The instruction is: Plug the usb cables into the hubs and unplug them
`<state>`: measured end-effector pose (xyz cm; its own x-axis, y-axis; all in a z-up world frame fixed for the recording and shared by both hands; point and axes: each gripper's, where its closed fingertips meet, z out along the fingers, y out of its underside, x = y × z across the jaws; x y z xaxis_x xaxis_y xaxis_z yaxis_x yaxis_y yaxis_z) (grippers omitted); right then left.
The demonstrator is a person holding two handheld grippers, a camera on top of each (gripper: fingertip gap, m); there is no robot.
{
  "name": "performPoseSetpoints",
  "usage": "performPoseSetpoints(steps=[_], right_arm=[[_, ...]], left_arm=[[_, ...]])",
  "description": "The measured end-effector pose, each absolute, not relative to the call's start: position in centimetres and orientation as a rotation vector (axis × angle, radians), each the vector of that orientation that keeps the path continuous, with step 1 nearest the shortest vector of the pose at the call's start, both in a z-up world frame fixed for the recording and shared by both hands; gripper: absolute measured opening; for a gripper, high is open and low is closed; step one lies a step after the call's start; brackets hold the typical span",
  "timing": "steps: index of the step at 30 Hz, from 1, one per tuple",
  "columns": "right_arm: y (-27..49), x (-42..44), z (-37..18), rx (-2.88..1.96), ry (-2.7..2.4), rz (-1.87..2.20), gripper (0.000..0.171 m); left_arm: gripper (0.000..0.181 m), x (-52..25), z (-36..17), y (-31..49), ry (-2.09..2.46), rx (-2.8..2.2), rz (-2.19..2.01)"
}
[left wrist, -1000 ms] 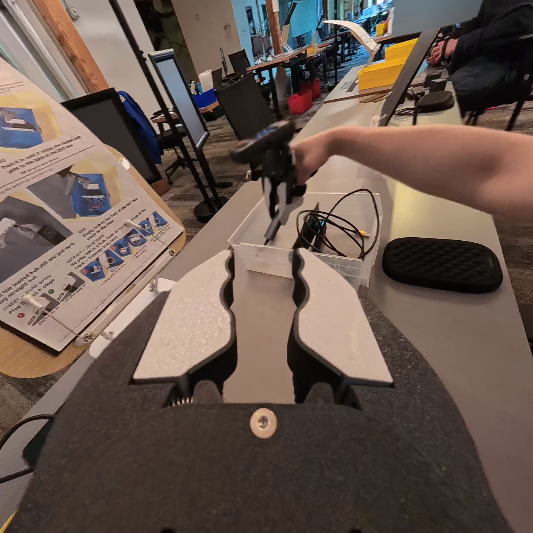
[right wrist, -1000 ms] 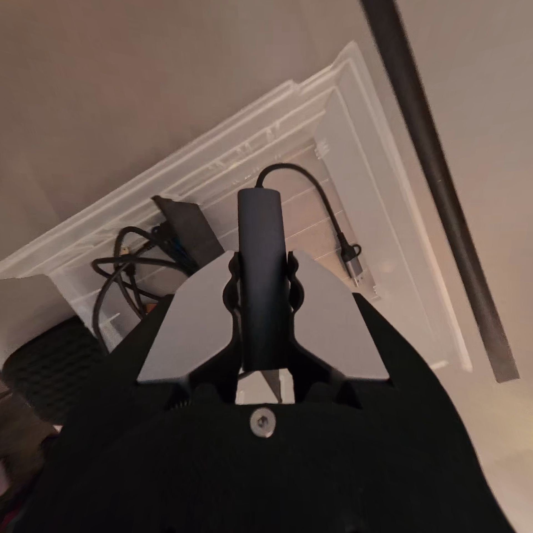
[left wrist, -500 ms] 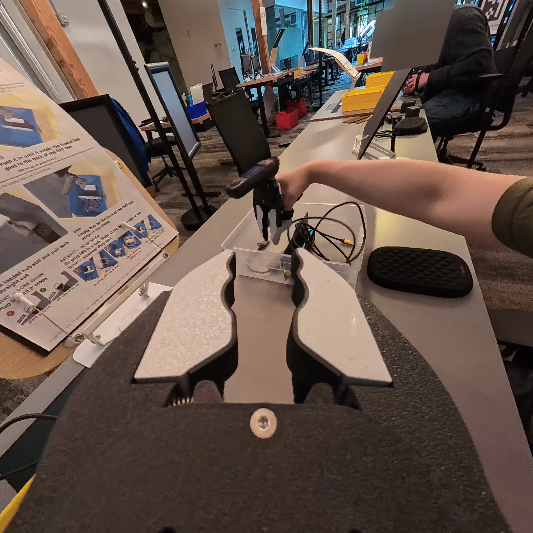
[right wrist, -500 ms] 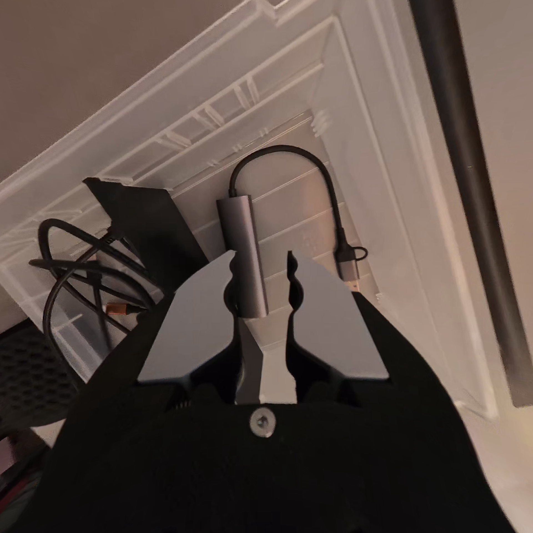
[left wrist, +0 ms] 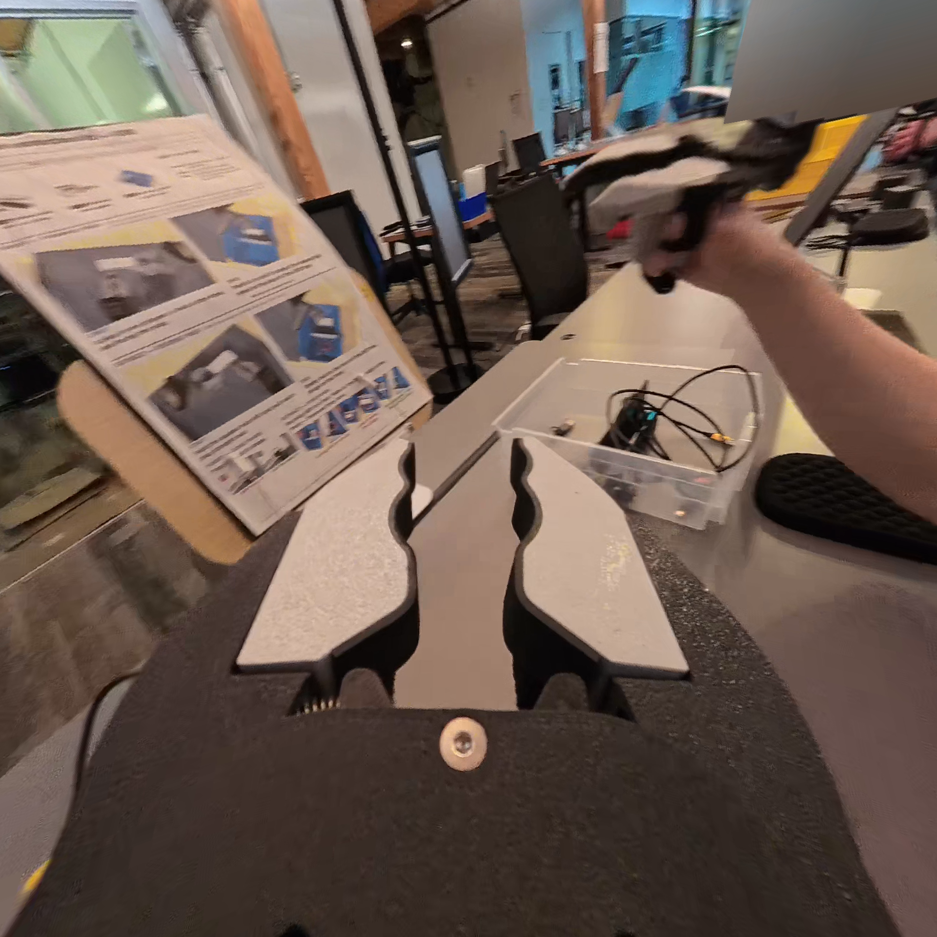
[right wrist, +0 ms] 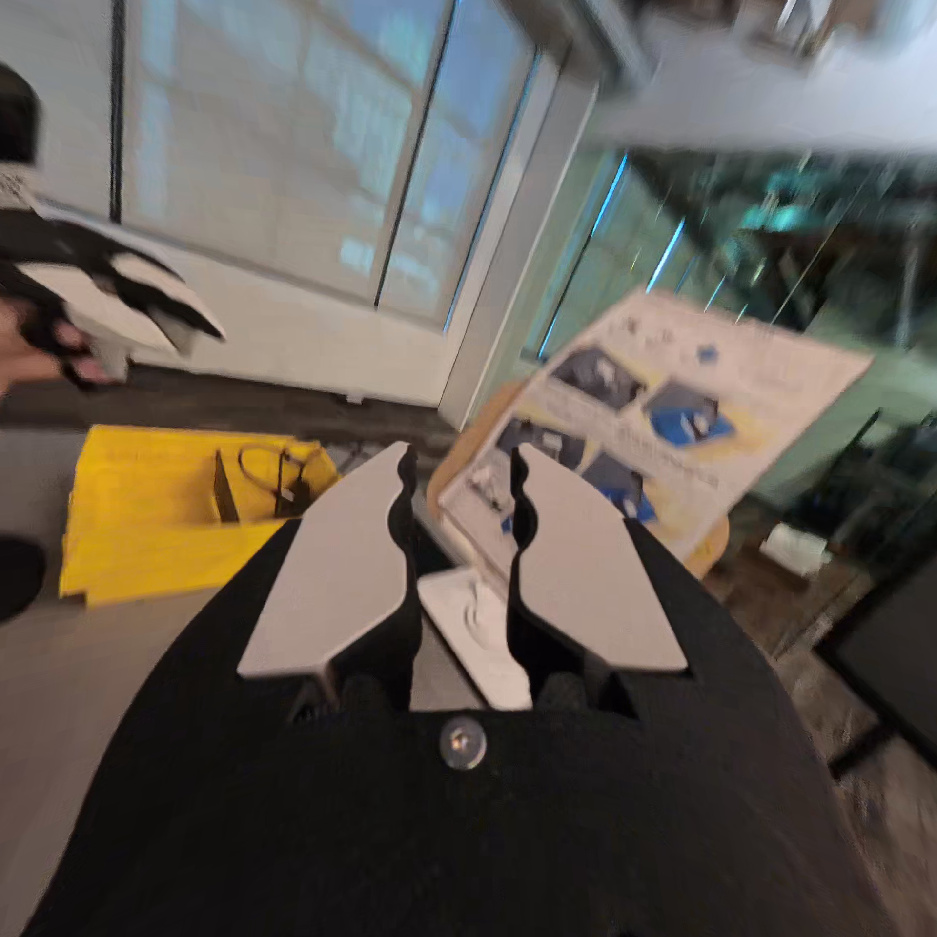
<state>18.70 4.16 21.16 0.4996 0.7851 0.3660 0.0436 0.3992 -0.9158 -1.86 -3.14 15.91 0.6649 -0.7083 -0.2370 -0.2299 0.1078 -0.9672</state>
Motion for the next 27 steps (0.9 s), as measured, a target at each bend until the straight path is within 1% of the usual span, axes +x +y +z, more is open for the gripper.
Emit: performPoseSetpoints(steps=[2, 6, 10, 13, 17, 20, 22, 24, 27], right_arm=[[1.4, 16.5, 21.5, -1.025, -0.956, 0.554, 0.036], [-1.5, 13.4, 19.3, -1.012, -1.042, 0.626, 0.036], [0.1, 13.4, 17.9, -1.091, -1.046, 0.676, 0.037], [1.6, 14.5, 17.1, -1.133, -1.029, 0.686, 0.039], [2.4, 16.6, 16.7, -1.167, -1.020, 0.678, 0.041], [2.5, 18.0, 16.6, -1.174, -1.013, 0.710, 0.041], [2.9, 18.8, 16.7, -1.182, -0.993, 0.726, 0.041], [3.2, 19.0, 16.5, -1.191, -0.989, 0.752, 0.041], [3.2, 18.7, 16.0, -1.203, -1.020, 0.768, 0.041]], left_arm=[[0.035, -3.8, 16.0, -2.6, 0.763, -1.486, -0.367], [0.035, -7.6, 15.5, -1.3, 0.653, -1.554, -0.196], [0.033, -12.1, 13.6, 0.9, 0.499, -1.688, 0.002], [0.033, -15.3, 10.5, 2.3, 0.459, -1.850, 0.120], [0.030, -16.4, 6.2, 3.2, 0.573, -1.999, 0.179], [0.028, -14.9, 4.1, 4.6, 0.667, -2.039, 0.158], [0.025, -12.7, 2.8, 6.0, 0.812, -2.047, 0.092], [0.017, -12.5, 0.9, 7.1, 0.969, -2.085, 0.107], [0.020, -14.7, -2.1, 7.9, 1.221, -2.183, 0.199]])
